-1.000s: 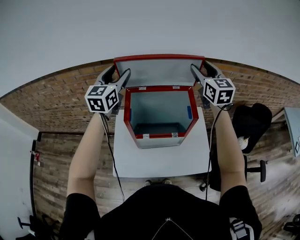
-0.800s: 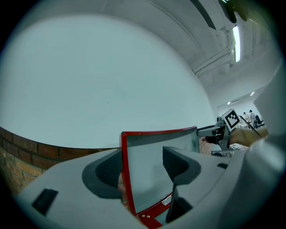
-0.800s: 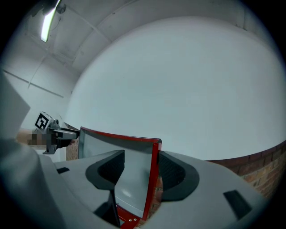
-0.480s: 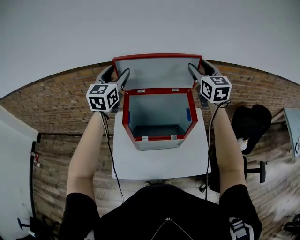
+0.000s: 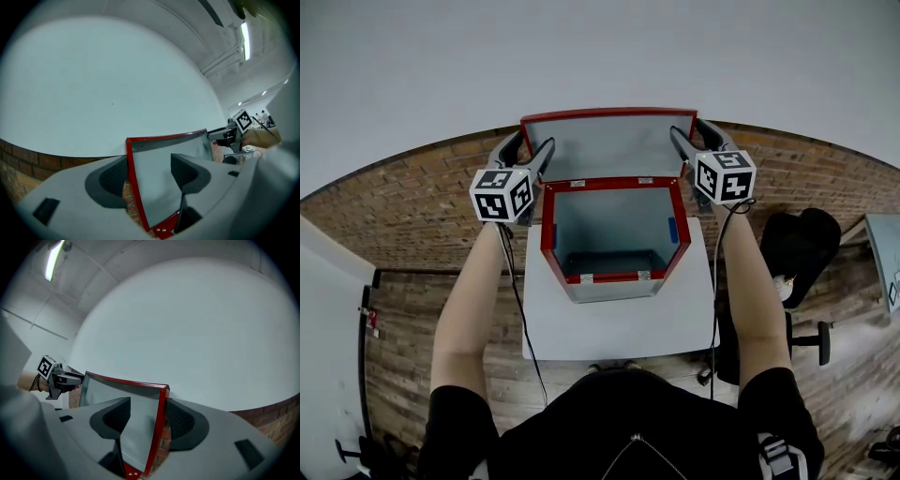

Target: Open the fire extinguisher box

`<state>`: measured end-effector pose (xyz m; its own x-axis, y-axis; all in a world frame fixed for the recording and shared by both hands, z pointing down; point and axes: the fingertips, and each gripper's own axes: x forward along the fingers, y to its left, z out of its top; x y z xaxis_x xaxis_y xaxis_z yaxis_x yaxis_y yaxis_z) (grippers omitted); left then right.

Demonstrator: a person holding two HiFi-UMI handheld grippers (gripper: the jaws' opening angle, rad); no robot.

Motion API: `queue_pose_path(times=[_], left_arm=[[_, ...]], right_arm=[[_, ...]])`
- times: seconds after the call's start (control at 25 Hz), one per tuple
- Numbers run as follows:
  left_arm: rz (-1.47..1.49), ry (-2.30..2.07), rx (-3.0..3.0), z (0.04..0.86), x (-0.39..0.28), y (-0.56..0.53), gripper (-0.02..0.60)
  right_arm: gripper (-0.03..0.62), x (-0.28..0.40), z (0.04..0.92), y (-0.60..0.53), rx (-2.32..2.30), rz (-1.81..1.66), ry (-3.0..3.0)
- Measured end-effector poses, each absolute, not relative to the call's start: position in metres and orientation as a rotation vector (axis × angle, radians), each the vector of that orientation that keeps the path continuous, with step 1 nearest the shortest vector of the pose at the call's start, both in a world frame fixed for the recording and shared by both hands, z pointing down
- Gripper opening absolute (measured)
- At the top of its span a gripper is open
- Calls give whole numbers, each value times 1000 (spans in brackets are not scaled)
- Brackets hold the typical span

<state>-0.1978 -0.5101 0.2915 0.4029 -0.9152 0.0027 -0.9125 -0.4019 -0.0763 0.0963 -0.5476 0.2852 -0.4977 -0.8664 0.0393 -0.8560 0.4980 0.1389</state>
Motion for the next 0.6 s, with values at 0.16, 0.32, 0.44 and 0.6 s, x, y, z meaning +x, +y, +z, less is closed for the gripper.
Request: queue_pose_path(times=[0.16,0.32,0.44,0.6], left_arm=[[-65,1686,-2554,289,-206,-510,330],[-41,1718,-2530,284,-226,-502,331],[14,1752,-2501,281,-240,-486,330],[58,1730,-2456,276,-239,-455,330]], right_arm=[[249,99,285,-549,1512,-170,-2625],[250,117,280,-544,1560,-172,-2621],[249,137,271,-527,1615,-190,-2636],[249,141,265,-494,1615,-246,-2682]])
